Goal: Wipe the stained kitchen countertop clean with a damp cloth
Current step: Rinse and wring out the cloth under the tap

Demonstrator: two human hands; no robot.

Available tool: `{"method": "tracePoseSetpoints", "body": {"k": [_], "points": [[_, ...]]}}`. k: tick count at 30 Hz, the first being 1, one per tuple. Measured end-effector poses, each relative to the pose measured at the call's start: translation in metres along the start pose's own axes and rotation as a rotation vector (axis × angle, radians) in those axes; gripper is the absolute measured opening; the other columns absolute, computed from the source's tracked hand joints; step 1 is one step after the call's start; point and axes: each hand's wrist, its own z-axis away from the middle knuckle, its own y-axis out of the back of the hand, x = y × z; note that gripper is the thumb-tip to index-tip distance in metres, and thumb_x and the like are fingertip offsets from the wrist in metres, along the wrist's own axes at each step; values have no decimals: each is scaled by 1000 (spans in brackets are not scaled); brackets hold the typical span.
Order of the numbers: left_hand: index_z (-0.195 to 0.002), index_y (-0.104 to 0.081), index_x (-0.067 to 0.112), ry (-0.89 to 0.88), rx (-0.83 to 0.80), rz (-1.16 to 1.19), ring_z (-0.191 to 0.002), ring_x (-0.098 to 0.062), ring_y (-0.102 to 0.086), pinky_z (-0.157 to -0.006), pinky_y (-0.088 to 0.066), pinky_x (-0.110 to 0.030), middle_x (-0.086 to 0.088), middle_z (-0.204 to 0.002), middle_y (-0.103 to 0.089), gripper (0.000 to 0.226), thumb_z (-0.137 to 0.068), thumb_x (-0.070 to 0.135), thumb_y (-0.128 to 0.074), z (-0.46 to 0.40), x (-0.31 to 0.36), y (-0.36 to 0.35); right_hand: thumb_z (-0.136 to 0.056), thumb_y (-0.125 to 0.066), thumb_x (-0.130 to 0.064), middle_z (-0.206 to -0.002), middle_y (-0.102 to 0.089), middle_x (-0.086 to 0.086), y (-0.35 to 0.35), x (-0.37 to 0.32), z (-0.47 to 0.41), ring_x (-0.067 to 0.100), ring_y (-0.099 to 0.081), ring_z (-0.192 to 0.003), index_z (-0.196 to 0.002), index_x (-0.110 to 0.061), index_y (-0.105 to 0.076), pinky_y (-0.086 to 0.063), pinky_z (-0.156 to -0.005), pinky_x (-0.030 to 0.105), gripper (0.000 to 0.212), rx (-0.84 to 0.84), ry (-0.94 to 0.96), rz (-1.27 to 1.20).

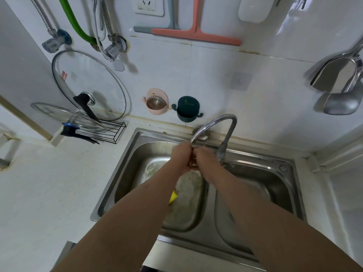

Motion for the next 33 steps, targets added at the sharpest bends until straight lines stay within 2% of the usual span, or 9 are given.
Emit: {"method": "tracePoseSetpoints", "body": {"k": [3, 5, 11, 16, 20, 23, 25, 29, 33], "points": [[-83, -71, 11, -88, -77, -105, -45, -21, -58, -47, -45, -30, -9, -58, -63, 27, -97, 14, -49, 7, 3, 17, -80, -60, -30, -92, -77, 10, -2, -1, 1, 29, -73, -87, -98, -17, -76, -59, -81, 44, 28, -94, 52, 17], [-98, -76, 15, -36, -135, 15, -55, -24, -70, -54, -56, -35, -12, -72, -74, 26, -102, 21, -50, 10, 1, 30, -82, -66, -25, -95, -78, 11, -6, -2, -1, 32, -74, -97, -98, -20, -77, -60, -89, 50, 20, -111, 61, -33], [-129, -61, 4, 127, -270, 137, -111, -39, -67, -86, -60, -55, -24, -127, -67, 32, -105, 24, -52, 17, -7, 59, -93, -60, -8, -102, -72, 24, -15, -22, -2, 42, -69, -103, -93, -7, -69, -57, -92, 58, 9, 25, 17, -48], [-122, -64, 0, 175, -260, 281, -110, -48, -67, -83, -60, -62, -31, -128, -62, 30, -98, 13, -52, 11, -20, 67, -101, -44, -5, -98, -70, 18, -12, -26, 0, 32, -67, -88, -96, -1, -73, -56, -81, 45, 30, -60, -124, -363], [-123, -66, 0, 175, -300, 497, -106, -48, -68, -85, -57, -66, -27, -124, -65, 53, -85, 37, -72, 8, -21, 48, -102, -48, -16, -101, -74, 17, -2, -15, 6, 31, -69, -84, -108, -2, -72, -55, -65, 37, 28, -228, -119, -452], [-117, -68, 4, 231, -293, 544, -98, -36, -68, -79, -62, -49, -21, -115, -69, 66, -80, 58, -79, 9, -18, 33, -98, -46, -19, -106, -65, 21, 7, -12, 5, 32, -64, -83, -124, 2, -64, -49, -56, 32, 38, -287, -166, -531], [-118, -69, 6, 265, -350, 572, -86, -30, -68, -67, -61, -36, -18, -103, -74, 67, -85, 65, -71, 10, -15, 26, -98, -48, -18, -106, -67, 22, 10, -10, 2, 32, -66, -89, -125, 1, -65, -53, -66, 35, 37, -209, -143, -548], [-124, -70, 10, 200, -409, 598, -92, -32, -75, -76, -62, -43, -17, -114, -75, 57, -92, 57, -67, 11, -11, 14, -99, -59, -20, -96, -73, 7, 16, -10, -4, 24, -70, -89, -102, -16, -73, -60, -75, 38, 15, 127, 137, -12], [-120, -71, 11, 137, -403, 473, -92, -36, -75, -72, -62, -53, -17, -107, -77, 37, -103, 35, -47, 14, -11, 8, -94, -63, -19, -88, -72, -1, 15, -6, 0, 20, -68, -86, -93, -20, -74, -54, -73, 32, 11, 179, 286, 413]]}}
